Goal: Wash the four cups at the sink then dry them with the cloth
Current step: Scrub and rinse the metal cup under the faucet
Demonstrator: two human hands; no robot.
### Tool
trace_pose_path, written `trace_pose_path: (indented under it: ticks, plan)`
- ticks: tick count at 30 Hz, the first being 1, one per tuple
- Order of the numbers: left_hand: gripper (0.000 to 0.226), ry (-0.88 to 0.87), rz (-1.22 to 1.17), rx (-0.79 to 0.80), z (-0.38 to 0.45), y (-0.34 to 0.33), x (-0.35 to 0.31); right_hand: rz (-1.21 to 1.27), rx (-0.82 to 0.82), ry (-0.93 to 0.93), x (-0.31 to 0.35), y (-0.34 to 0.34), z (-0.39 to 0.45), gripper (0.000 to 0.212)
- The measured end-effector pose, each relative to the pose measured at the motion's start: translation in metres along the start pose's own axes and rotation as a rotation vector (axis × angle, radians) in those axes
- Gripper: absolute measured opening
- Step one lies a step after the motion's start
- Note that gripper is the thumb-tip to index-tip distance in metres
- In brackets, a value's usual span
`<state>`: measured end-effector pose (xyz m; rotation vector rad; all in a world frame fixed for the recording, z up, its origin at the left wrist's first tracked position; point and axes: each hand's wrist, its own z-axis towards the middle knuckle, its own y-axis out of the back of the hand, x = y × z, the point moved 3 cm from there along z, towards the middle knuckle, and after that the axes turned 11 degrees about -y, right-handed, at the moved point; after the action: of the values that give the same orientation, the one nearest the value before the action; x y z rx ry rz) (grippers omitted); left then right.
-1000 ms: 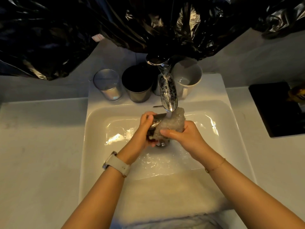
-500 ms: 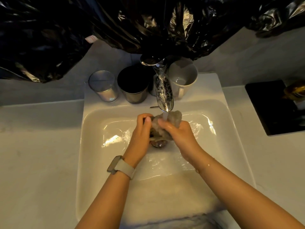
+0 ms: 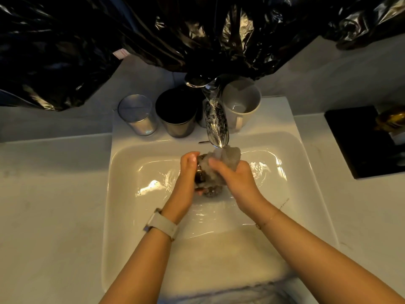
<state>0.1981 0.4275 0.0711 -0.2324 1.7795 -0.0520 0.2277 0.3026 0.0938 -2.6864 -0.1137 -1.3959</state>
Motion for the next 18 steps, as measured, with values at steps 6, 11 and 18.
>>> trace_pose_path:
  ticks: [6,11,18]
  plan:
    - [0.035,0.054,0.143,-0.061,0.000,-0.002,-0.005,0.064,0.018,0.059,-0.005,-0.003,-0.010,0.006]
    - [0.020,-0.246,0.240,-0.061,-0.006,-0.001,0.008,0.112,0.003,-0.142,0.002,0.001,0.001,0.012]
    - [0.053,0.182,-0.109,-0.109,0.004,-0.002,-0.001,-0.003,0.064,0.102,-0.014,-0.005,-0.007,0.018]
